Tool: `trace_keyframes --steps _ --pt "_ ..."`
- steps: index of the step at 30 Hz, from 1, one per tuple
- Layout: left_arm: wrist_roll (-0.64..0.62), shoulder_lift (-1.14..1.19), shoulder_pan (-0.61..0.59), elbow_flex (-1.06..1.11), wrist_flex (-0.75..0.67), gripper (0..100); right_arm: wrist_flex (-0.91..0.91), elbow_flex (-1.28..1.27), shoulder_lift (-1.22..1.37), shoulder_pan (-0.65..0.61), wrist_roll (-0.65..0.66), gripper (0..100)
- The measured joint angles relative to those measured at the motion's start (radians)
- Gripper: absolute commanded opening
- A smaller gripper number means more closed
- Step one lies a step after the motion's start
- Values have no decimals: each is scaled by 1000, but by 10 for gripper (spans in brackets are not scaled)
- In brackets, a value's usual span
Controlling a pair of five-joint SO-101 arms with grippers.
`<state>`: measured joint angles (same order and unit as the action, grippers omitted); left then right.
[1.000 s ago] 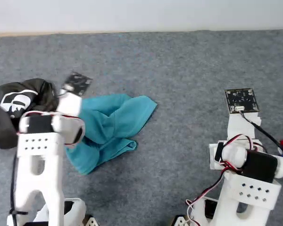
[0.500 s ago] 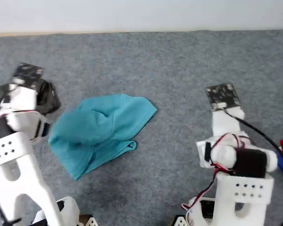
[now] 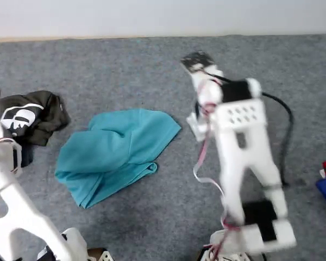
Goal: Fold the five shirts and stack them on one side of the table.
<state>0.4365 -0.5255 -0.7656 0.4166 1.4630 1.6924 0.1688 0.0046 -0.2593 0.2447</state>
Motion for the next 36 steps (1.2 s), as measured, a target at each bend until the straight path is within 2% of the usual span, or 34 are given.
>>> trace_keyframes --steps 8,14,19,36 --pt "-18 0 -34 15 0 202 0 374 431 -71 -95 229" --pt "-43 0 -34 41 0 202 0 575 623 -106 -132 229" --pt "-49 0 -34 43 0 202 0 654 733 -152 -133 229" --pt "-52 0 -34 43 0 202 0 934 1069 -181 -133 226"
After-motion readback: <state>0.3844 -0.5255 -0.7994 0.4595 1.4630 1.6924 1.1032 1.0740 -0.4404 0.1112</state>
